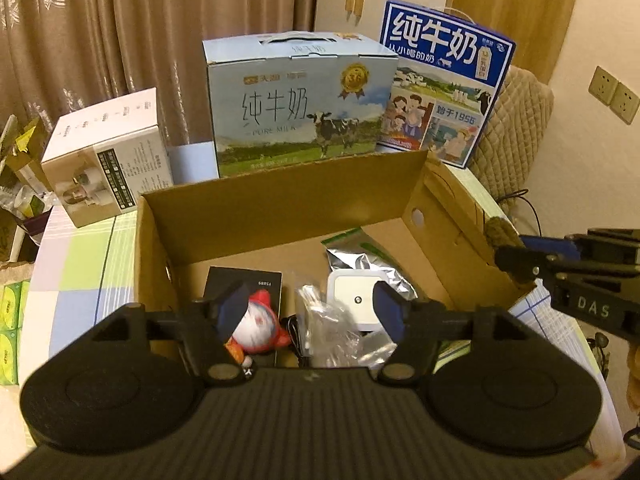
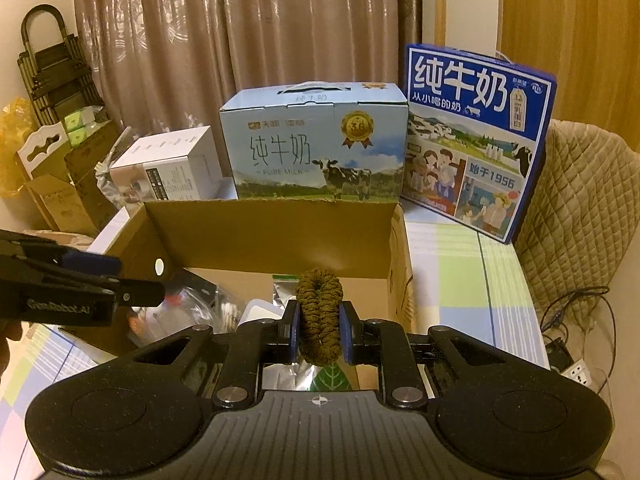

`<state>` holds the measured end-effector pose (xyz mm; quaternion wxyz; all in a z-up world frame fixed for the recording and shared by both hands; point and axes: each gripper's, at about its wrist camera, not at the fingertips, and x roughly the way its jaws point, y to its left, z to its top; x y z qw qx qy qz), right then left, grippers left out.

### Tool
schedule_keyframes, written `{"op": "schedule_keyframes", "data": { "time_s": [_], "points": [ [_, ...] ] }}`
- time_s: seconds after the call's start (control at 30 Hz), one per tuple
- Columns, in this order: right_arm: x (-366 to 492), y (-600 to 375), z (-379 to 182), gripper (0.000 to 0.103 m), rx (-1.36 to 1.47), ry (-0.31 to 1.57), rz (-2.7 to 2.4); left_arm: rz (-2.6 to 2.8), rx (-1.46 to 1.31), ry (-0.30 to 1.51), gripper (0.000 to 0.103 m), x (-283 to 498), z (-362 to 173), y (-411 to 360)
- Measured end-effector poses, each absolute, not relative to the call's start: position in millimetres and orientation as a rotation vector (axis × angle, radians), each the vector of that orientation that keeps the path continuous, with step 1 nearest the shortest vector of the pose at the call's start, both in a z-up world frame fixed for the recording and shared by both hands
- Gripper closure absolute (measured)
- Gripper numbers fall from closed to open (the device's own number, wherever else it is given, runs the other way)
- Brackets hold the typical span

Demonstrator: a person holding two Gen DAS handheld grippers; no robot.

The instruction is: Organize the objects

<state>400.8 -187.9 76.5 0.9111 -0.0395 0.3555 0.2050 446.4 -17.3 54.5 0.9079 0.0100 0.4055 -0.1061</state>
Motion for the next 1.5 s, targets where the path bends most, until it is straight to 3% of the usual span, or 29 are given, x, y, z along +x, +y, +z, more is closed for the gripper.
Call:
{"op": "schedule_keyframes", "data": {
  "time_s": [0.2, 0.4, 0.43, 0.47, 0.53, 0.67, 1.5],
  "points": [
    [403.3, -189.0, 77.7, 0.086, -0.057, 0.735, 0.429, -0.187, 0.02, 0.817, 0.037, 435.3, 60.8, -2.8],
    [406.7, -184.4, 82.5, 0.086, -0.013, 0.723, 0.46, -0.157, 0.014, 0.792, 0.025, 420.1, 62.3, 9.8],
    [408.4, -183.9, 82.5, 0.077, 0.003, 0.724, 0.471, -0.151, 0.015, 0.79, 0.022, 417.5, 61.7, 11.7],
    [410.0, -184.1, 82.4, 0.055, 0.024, 0.724, 0.481, -0.145, 0.017, 0.787, 0.019, 415.2, 61.4, 12.8],
    [410.8, -187.6, 83.5, 0.027, 0.071, 0.701, 0.48, -0.129, 0.022, 0.777, 0.012, 409.0, 60.8, 16.0],
    [406.0, -193.3, 87.7, 0.026, 0.089, 0.691, 0.465, -0.114, 0.019, 0.767, 0.006, 392.7, 60.1, 21.3],
    [227.4, -224.2, 134.8, 0.026, 0.017, 0.737, 0.42, -0.007, -0.067, 0.771, 0.001, 212.4, 104.5, -3.0]
  ]
}}
